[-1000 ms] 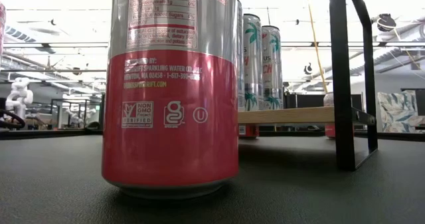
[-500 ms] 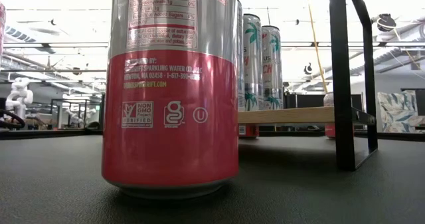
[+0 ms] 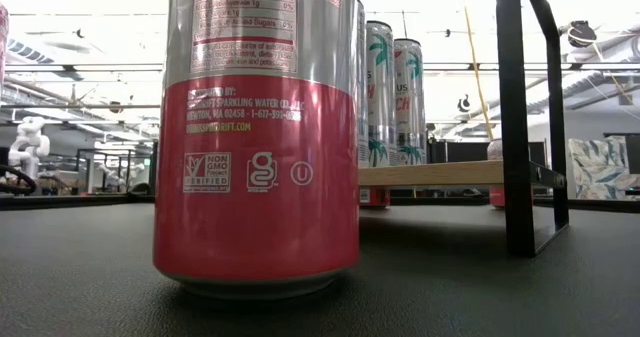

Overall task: Place canned beverage on shelf
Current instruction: Put the green soda can aligned with the other green soda cans

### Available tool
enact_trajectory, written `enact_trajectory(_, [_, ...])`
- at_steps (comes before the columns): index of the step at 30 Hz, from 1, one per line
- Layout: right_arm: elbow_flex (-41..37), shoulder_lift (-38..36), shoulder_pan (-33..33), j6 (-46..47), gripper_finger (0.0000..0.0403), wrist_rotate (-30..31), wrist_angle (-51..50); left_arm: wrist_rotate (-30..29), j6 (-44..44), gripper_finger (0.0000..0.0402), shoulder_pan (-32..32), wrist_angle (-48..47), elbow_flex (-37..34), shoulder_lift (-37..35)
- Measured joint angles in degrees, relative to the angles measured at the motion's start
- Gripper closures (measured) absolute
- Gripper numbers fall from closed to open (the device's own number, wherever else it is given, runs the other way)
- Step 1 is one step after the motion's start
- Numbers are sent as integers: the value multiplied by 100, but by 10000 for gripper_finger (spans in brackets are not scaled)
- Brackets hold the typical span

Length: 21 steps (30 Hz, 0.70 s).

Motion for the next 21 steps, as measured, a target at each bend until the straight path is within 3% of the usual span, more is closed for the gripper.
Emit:
enact_trajectory(9, [0,-7,-2,720,53,343,-1,515,1043,116,286,-522,4,-134])
enact_trajectory(18, [0,-314,-4,1377,53,386,-295,1142,2304,116,701,-938,4,220])
enact_trajectory(21, [0,-523,-4,1380,53,802,-698,1309,2741,116,846,-1120,4,446])
